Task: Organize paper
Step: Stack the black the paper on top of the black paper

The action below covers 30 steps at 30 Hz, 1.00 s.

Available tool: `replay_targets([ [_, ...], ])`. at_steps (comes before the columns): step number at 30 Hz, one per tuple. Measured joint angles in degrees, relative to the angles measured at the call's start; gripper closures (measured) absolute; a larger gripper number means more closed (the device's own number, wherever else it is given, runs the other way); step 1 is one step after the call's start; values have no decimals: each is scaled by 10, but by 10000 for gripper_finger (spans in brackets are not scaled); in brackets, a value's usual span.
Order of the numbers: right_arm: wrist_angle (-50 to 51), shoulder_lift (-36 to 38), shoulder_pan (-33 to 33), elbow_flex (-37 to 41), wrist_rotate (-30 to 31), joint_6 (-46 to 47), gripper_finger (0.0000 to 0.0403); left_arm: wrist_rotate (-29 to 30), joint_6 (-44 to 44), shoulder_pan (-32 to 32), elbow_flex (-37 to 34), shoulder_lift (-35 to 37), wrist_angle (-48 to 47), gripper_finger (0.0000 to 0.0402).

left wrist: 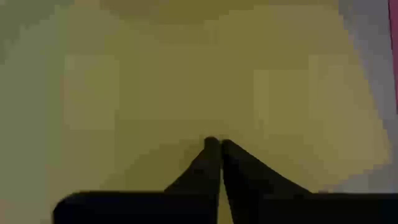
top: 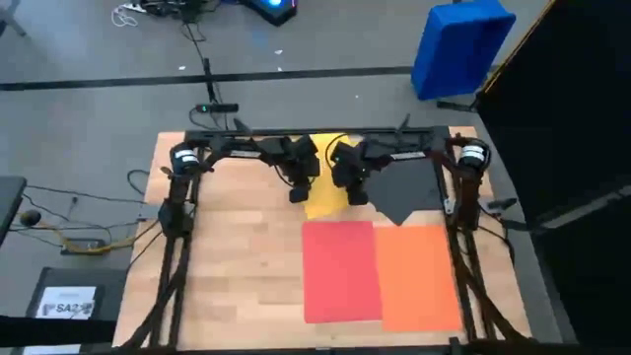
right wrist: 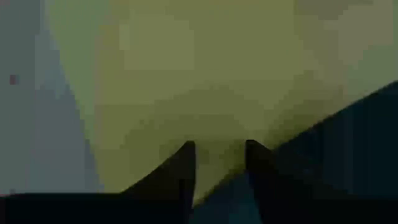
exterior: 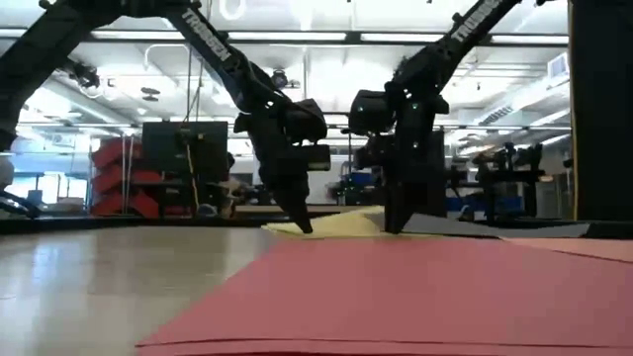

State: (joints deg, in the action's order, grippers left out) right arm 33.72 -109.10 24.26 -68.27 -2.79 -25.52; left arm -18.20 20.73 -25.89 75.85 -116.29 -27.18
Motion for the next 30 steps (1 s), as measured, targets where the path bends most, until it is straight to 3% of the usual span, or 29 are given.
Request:
replay_targets([
  [7,-5,6,6,1,0,15,289,-3,10,0,1,0,-25,401],
  [11,-2,26,0,2,-2,16,289,-40,47,0,1,0,-89,402],
  [19,-7,58,6,2,-7,20,289,-43,108,4,0,0,-137,401],
  [30,-88,48,-6,1,-91,12,289,-41,108,5,0,0,-130,401],
])
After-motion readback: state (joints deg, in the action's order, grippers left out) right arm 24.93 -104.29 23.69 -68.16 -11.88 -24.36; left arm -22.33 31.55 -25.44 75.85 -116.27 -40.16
